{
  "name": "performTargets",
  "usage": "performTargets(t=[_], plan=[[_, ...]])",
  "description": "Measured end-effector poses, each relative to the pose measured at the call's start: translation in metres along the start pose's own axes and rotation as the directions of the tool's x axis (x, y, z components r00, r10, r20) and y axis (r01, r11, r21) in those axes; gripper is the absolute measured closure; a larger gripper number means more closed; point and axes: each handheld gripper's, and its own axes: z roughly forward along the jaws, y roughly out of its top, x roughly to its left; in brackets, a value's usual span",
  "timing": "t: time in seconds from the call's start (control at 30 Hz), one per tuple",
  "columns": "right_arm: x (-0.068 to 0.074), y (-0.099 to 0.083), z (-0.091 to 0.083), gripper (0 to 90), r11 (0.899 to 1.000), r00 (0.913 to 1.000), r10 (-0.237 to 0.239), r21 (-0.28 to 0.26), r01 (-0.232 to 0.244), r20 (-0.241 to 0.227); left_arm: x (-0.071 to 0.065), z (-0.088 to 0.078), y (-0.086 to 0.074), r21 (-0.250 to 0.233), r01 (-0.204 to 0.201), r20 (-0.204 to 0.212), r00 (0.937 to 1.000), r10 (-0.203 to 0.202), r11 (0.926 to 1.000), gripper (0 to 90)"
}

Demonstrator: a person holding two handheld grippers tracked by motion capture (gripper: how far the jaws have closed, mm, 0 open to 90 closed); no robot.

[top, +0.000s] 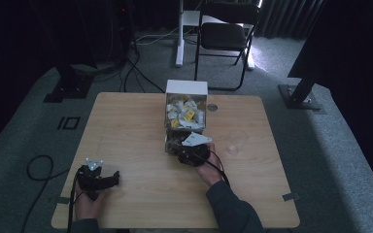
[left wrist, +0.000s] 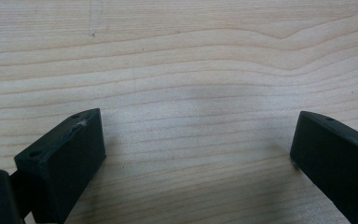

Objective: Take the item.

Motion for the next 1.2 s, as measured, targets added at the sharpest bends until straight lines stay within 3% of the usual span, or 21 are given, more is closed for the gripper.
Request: performTargets(t=[0.17, 0.27, 0.63, 1.2], plan=[[0.002, 0.002, 0.003, 82.8, 1.000, 0.9999, -0.001, 0.006, 0.001, 0.011, 0.000, 0.000, 0.000, 0.000, 0.000, 0.000, 1.0000, 0.000, 1.0000, 3.5], [0.003, 0.002, 0.002, 89.2, 1.000, 0.9999, -0.003, 0.005, 0.003, 0.012, 0.000, 0.000, 0.000, 0.000, 0.002, 0.000, 1.0000, -0.002, 1.0000, 3.5], [0.000, 0.005, -0.007, 90.0, 0.999, 0.9996, 0.019, -0.044, -0.018, 0.021, 0.000, 0.000, 0.000, 0.002, 0.000, 0.001, 1.0000, 0.000, 1.0000, 3.5], [0.000, 0.011, -0.022, 90.0, 0.997, 0.9993, 0.023, -0.080, -0.021, 0.029, 0.000, 0.000, 0.000, 0.000, 0.000, 0.000, 1.0000, 0.000, 1.0000, 3.5]])
